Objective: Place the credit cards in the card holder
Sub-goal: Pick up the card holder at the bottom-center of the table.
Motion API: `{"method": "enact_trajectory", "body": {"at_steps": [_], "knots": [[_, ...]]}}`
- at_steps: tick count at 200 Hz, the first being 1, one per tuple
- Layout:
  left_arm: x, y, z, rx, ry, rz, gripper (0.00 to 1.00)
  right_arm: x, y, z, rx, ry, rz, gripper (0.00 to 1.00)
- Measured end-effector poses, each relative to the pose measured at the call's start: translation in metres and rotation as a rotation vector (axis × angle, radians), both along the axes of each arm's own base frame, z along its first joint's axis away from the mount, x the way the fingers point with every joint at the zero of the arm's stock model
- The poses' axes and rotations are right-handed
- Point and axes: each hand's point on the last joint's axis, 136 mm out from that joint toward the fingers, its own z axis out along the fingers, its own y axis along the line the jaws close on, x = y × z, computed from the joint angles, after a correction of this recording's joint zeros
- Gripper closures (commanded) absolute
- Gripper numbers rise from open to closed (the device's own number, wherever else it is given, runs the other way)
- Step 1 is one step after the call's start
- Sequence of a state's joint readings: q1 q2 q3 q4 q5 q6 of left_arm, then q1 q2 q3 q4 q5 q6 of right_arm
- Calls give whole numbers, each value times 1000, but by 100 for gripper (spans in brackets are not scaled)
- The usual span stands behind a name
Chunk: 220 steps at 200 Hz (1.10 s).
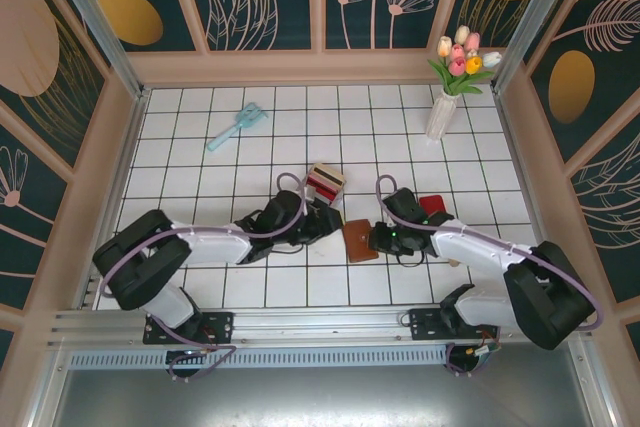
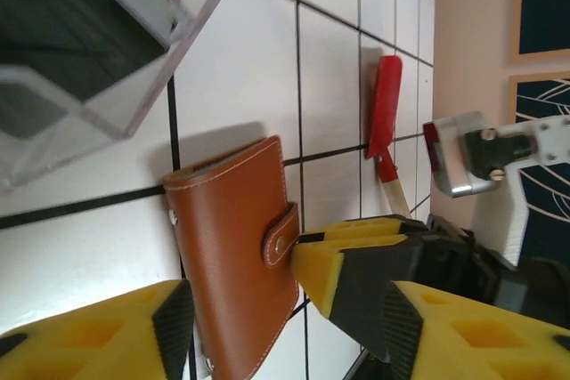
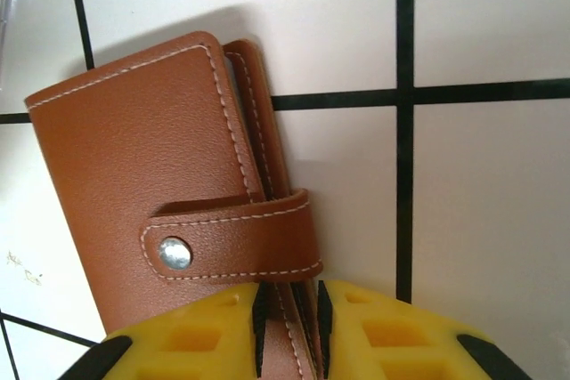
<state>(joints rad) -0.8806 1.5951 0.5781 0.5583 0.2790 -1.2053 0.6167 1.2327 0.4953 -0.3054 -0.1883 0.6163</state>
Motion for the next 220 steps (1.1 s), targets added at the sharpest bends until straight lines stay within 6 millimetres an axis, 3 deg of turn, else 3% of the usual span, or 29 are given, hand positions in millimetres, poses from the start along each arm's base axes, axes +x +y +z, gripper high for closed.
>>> {"method": "enact_trajectory", "body": {"at_steps": [34,78,180,220], "knots": [[-4,-10,-24,26,56,-5,43,-2,-2,-1,30,-8,-9,76],[-1,-22,-38,29,81,-4,46,-4,-3,-2,45,-14,-23,75],[8,-42,-36,-2,83,-7,47,-7,-3,-2,61,-7,-19,76],[4,-46,-32,-21,80,-29,59,-5,-3,-2,68,-8,-32,75]]}}
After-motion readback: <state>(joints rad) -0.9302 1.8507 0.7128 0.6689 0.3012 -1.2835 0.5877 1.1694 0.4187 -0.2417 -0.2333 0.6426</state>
